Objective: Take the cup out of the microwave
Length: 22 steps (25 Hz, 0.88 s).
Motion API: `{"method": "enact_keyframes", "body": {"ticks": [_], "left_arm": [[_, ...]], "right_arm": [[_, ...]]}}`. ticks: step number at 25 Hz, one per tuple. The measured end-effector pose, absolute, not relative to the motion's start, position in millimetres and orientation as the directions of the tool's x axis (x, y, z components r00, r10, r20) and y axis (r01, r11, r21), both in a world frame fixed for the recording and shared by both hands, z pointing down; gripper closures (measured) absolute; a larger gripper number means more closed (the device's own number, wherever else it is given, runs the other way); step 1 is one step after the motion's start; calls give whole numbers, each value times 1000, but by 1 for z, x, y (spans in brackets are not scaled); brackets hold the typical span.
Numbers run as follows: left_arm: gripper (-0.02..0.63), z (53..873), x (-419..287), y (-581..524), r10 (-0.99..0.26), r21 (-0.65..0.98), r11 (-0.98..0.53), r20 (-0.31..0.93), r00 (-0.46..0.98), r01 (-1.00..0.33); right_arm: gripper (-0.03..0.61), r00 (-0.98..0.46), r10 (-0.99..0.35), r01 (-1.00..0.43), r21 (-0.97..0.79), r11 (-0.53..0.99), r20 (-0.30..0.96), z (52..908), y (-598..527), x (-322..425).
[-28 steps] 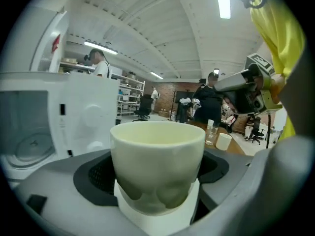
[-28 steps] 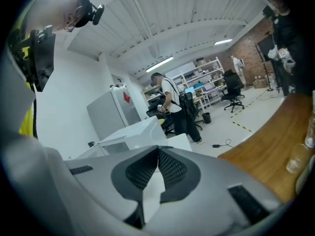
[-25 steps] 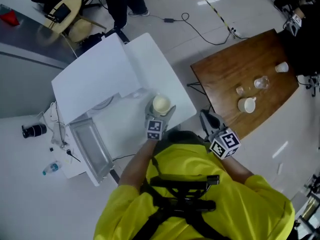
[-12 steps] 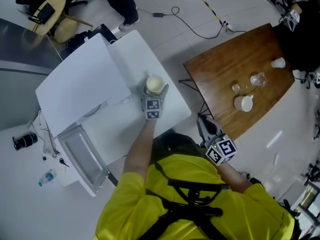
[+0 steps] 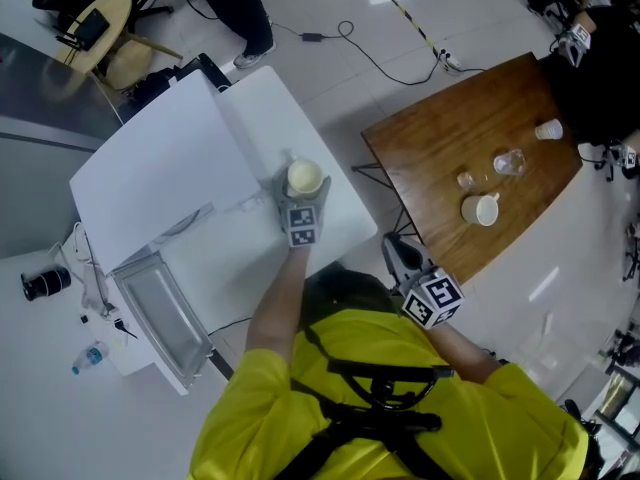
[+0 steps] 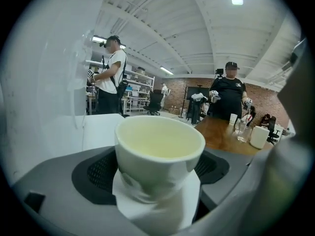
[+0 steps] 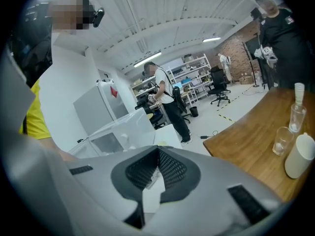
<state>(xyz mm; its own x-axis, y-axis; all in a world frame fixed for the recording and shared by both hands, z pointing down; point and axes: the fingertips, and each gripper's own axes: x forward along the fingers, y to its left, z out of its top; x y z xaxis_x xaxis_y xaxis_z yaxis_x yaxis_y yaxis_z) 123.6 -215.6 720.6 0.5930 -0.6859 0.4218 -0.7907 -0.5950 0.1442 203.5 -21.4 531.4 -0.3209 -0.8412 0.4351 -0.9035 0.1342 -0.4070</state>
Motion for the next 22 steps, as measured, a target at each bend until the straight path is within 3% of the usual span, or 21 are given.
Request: {"method": "enact_keyframes", "body": {"ticks": [4,7,11,12,17,20,22], "left_arm": [[156,707,110,-188,-675,177,-587,432,598,-790],[156,673,90,-135,-639,332,-577,385,665,-746],[257,572,34,-84,-631,470,-592,234,739,-655],[311,547,10,-82,-663,479,-572,208,719,-666],[395,449,-120,-89,-891,377,-331,177,418,-865],[570,414,-170,-83,-943,281,-189,216,255,-941],[580,389,-191,-76,-956,289,-157,196,219,-944]], "right_arm": [[572,-333,-843,-901,-406,153,422,531,-29,199],[572,-347,-842,-899,-404,172,414,520,-37,194],[572,-392,-844,-887,-393,241,366,491,-57,184],[572,-406,-842,-883,-388,262,354,486,-63,179],[572,-520,-813,-837,-349,422,263,441,-97,131],[574,-601,-776,-790,-295,538,194,404,-113,91],[574,-633,-760,-763,-283,581,146,380,-121,69]]}}
